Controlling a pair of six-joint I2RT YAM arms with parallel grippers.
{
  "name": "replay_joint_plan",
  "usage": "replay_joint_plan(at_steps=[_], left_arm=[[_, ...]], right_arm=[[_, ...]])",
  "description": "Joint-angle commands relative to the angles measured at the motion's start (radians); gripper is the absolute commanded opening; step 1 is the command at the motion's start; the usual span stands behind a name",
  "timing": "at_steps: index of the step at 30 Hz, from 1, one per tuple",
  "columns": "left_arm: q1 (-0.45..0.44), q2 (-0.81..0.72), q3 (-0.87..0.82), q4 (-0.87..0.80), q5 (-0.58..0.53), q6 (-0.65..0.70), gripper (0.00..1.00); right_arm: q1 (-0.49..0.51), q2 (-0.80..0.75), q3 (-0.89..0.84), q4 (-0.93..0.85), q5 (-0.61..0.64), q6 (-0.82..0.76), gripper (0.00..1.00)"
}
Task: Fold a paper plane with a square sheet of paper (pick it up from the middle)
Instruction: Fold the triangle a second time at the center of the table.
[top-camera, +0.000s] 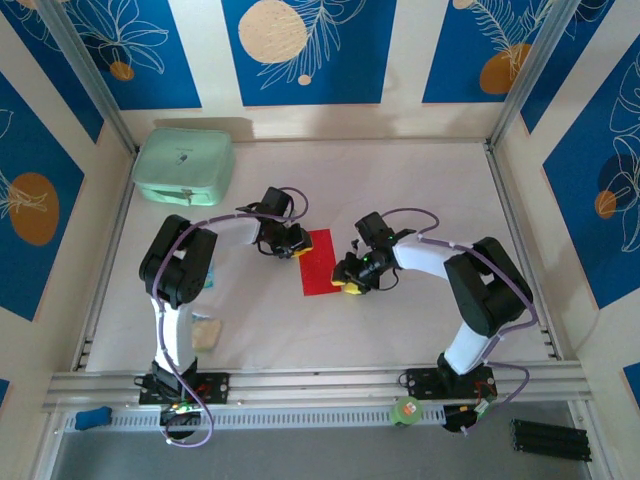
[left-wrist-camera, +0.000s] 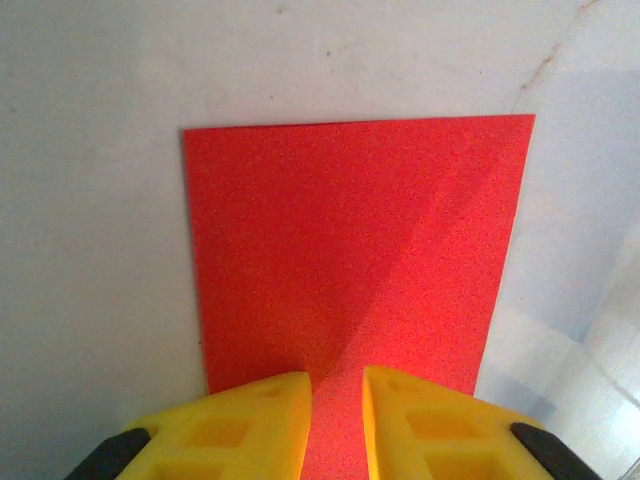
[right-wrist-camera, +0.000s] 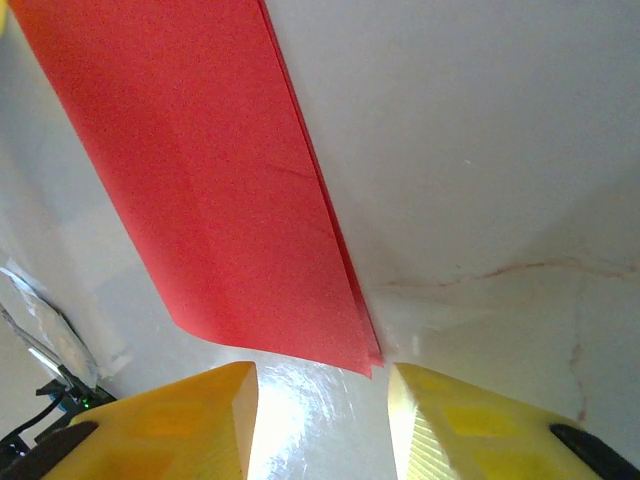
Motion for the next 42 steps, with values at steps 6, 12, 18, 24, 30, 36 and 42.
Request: replay_joint_plan(at_steps=[6, 12, 18, 24, 30, 36, 42], left_arm=[[-0.001, 0.049, -0.042, -0.079, -0.066, -0.005, 0.25], [-0.001, 0.05, -0.041, -0.076, -0.064, -0.006, 0.25], [-0.001, 0.051, -0.043, -0.077, -0.063, -0.006, 0.26], [0.0, 0.052, -0.043, -0.075, -0.063, -0.004, 0.25], [0.0, 0.053, -0.041, -0.076, -0.061, -0.002, 0.25], [-0.001, 0.053, -0.039, -0.077, -0.062, 0.0, 0.25], [0.001, 0.048, -0.027, -0.082, -0.059, 0.026, 0.25]], right_arm=[[0.014, 0.033, 0.018, -0.021, -0.035, -0.018, 0.34], [0.013, 0.039, 0.018, -0.002, -0.038, -0.012, 0.31], [0.012, 0.03, 0.014, 0.022, -0.04, 0.001, 0.28], [0.003, 0.019, -0.002, 0.06, -0.051, 0.022, 0.26], [-0.001, 0.022, -0.008, 0.071, -0.043, 0.033, 0.24], [-0.006, 0.012, -0.013, 0.068, -0.041, 0.036, 0.2], [-0.008, 0.004, -0.002, 0.056, -0.032, 0.027, 0.09]])
